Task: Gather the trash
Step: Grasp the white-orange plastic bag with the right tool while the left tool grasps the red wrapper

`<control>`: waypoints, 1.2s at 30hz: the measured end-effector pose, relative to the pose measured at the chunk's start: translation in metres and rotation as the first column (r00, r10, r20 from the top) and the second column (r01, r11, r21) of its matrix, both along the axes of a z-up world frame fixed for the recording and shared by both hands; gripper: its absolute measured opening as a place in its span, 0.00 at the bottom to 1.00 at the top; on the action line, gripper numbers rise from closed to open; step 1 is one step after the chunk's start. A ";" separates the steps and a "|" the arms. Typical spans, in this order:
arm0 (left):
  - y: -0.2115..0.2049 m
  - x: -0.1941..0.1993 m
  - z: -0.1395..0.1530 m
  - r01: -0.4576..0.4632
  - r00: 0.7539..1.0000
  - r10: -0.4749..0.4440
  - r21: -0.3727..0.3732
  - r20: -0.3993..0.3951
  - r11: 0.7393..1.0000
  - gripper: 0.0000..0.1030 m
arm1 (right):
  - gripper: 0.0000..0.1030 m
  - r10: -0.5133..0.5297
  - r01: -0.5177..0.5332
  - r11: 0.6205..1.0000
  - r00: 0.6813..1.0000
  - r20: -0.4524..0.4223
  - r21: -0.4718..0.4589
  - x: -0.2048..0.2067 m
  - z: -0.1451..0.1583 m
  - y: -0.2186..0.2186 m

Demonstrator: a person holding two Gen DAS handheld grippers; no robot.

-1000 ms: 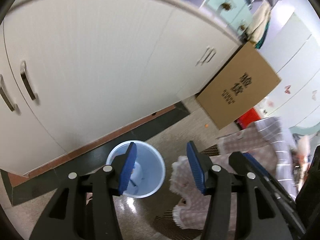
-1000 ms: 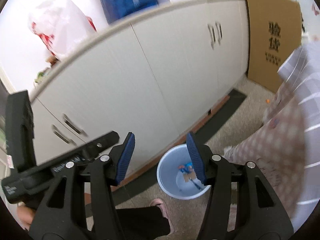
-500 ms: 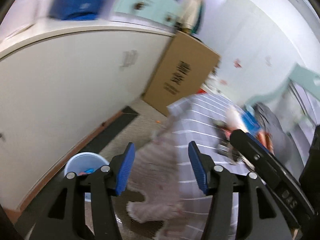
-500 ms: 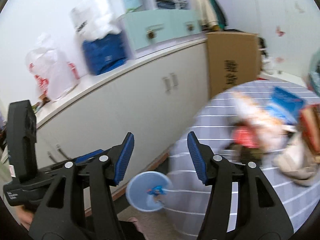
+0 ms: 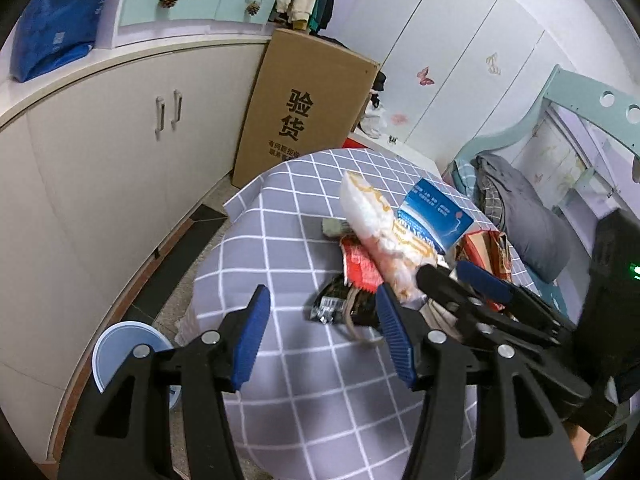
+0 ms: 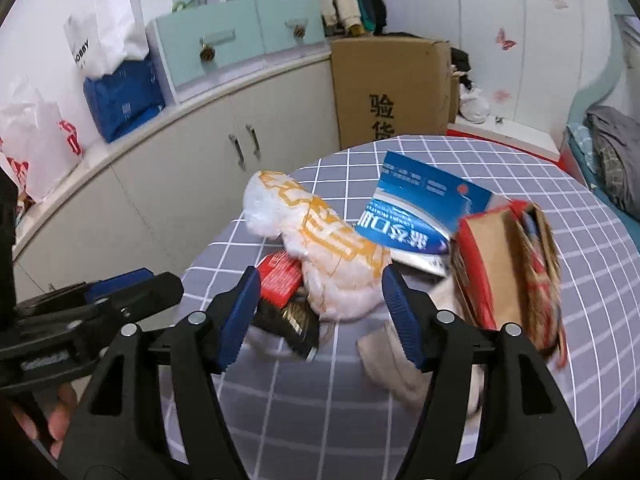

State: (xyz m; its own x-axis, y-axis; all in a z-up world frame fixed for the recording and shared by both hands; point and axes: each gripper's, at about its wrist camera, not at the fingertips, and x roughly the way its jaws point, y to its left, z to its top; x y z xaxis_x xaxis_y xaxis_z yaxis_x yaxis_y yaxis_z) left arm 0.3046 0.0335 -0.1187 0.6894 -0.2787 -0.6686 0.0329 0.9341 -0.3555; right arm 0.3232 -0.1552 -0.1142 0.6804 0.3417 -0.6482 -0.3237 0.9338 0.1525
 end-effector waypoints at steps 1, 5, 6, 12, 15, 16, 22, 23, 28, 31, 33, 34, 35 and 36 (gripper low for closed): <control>0.000 0.005 0.000 0.001 1.000 -0.001 -0.005 -0.008 1.000 0.53 | 0.66 0.006 -0.006 1.000 1.000 -0.018 -0.011 0.007 -0.003 0.000; 0.000 0.025 -0.003 0.001 1.000 -0.001 0.007 -0.029 1.000 0.53 | 0.66 0.010 -0.011 1.000 0.998 -0.069 -0.017 0.033 -0.019 0.001; 0.000 0.029 -0.005 0.002 0.999 -0.001 0.015 -0.035 1.000 0.53 | 0.64 0.011 -0.012 1.000 0.997 -0.073 -0.013 0.037 -0.020 0.000; -0.004 0.052 -0.017 0.019 0.997 -0.019 -0.010 -0.074 1.000 0.53 | 0.39 0.021 -0.019 0.998 0.999 -0.046 0.061 0.034 -0.017 -0.012; -0.012 0.061 -0.022 0.031 0.996 -0.032 -0.011 -0.086 0.999 0.53 | 0.38 -0.014 0.014 0.994 1.000 0.000 0.113 0.026 -0.008 -0.025; -0.016 0.064 -0.023 0.037 0.995 -0.038 -0.008 -0.091 0.999 0.53 | 0.38 -0.023 0.021 0.991 1.000 0.015 0.130 0.023 -0.005 -0.029; -0.033 0.083 -0.029 0.061 0.991 -0.062 -0.014 -0.121 0.998 0.52 | 0.38 -0.040 0.032 0.984 0.998 0.042 0.178 0.021 0.000 -0.037; -0.035 0.087 -0.030 0.063 0.989 -0.064 -0.012 -0.130 0.998 0.52 | 0.38 -0.041 0.033 0.984 0.998 0.039 0.177 0.022 -0.001 -0.037; -0.041 0.096 -0.037 0.092 0.981 -0.096 -0.028 -0.170 0.995 0.33 | 0.38 -0.040 0.035 0.980 0.999 0.021 0.195 0.026 -0.003 -0.039; -0.041 0.098 -0.041 0.109 0.977 -0.116 -0.048 -0.180 0.993 0.21 | 0.38 -0.038 0.033 0.979 0.999 0.022 0.200 0.025 -0.003 -0.039; -0.035 0.096 -0.039 0.103 0.980 -0.117 -0.094 -0.159 0.990 0.18 | 0.38 -0.037 0.031 0.979 0.999 0.024 0.201 0.024 -0.004 -0.039; -0.032 0.094 -0.037 0.100 0.982 -0.116 -0.112 -0.147 0.989 0.16 | 0.38 -0.035 0.029 0.980 0.999 0.026 0.199 0.024 -0.003 -0.040; -0.029 0.091 -0.034 0.093 0.986 -0.109 -0.122 -0.130 0.988 0.15 | 0.38 -0.033 0.027 0.980 0.999 0.028 0.196 0.023 -0.003 -0.040; -0.026 0.089 -0.032 0.092 0.987 -0.107 -0.126 -0.116 0.988 0.14 | 0.38 -0.034 0.027 0.981 0.999 0.031 0.193 0.022 -0.003 -0.039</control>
State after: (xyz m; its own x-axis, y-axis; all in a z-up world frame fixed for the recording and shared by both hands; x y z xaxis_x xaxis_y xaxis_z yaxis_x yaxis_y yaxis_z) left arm 0.3933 0.0075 -0.1506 0.5694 -0.4251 -0.7036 0.0726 0.8786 -0.4721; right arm 0.3448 -0.1941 -0.1168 0.7129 0.4366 -0.5488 -0.3033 0.8976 0.3199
